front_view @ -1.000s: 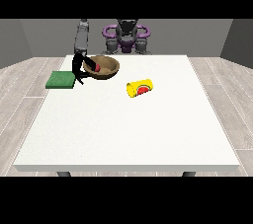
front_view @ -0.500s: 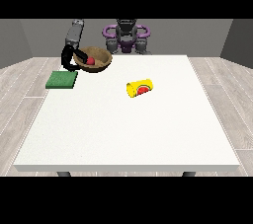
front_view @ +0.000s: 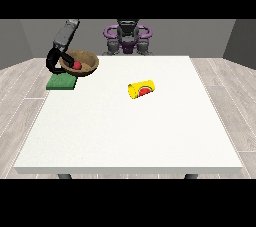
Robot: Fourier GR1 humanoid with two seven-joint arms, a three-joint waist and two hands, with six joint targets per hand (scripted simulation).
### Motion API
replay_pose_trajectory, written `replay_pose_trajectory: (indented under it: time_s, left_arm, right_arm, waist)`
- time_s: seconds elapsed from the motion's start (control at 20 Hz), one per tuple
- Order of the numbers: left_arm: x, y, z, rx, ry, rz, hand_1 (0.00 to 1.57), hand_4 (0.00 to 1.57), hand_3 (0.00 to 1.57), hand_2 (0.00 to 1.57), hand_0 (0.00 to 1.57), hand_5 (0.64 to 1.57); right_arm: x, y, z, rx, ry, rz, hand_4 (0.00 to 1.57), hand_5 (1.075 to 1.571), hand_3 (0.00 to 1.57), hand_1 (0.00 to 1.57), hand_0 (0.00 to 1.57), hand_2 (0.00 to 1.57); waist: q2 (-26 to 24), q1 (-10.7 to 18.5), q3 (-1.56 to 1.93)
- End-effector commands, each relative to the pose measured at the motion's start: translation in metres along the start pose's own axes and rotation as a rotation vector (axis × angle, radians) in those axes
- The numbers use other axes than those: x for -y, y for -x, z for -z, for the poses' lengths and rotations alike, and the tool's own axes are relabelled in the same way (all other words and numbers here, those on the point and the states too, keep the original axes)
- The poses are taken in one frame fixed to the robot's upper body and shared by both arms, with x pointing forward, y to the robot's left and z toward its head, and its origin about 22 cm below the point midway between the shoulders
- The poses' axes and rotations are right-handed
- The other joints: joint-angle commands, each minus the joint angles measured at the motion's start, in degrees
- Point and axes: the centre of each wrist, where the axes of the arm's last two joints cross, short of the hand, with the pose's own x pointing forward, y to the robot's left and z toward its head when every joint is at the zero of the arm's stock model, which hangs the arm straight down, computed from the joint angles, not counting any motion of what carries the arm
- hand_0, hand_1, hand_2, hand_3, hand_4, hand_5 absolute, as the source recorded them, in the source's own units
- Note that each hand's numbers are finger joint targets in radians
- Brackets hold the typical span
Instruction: Pick the cup and pour the ball into the bowl, then pick the bowl and place it on the pad
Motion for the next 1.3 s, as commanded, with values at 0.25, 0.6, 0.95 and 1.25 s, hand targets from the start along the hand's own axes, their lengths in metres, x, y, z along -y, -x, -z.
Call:
replay_pose_trajectory:
  time_s: [0.25, 0.6, 0.95, 1.25]
  left_arm:
    - [-0.01, -0.028, -0.001, 0.098, -0.002, 0.032, 0.0, 0.0, 0.0, 0.0, 0.0, 1.536]
    - [0.015, -0.072, 0.018, 0.168, 0.019, 0.015, 0.0, 0.13, 0.0, 0.0, 0.0, 1.533]
    - [0.003, -0.069, 0.006, 0.153, 0.009, -0.002, 0.0, 0.0, 0.0, 0.0, 0.0, 1.535]
    - [-0.004, -0.033, -0.002, 0.046, -0.007, 0.018, 0.0, 0.0, 0.0, 0.0, 0.0, 1.532]
  right_arm:
    - [0.09, 0.015, 0.005, 0.087, 0.071, 0.109, 1.3, 1.537, 1.11, 1.57, 1.57, 1.57]
    - [0.101, 0.025, 0.012, 0.12, 0.136, 0.047, 1.3, 1.547, 0.39, 1.57, 1.57, 1.57]
    - [0.147, 0.036, -0.002, 0.103, 0.103, 0.035, 1.25, 1.564, 0.68, 1.57, 1.57, 1.57]
    - [0.134, 0.006, 0.011, 0.057, 0.055, 0.001, 1.23, 1.569, 1.03, 1.57, 1.57, 1.57]
  waist:
    - [5.3, 1.6, 0.05]
    - [9.3, 2.9, 0.13]
    - [7.5, 2.2, 0.03]
    - [1.7, 1.0, -0.09]
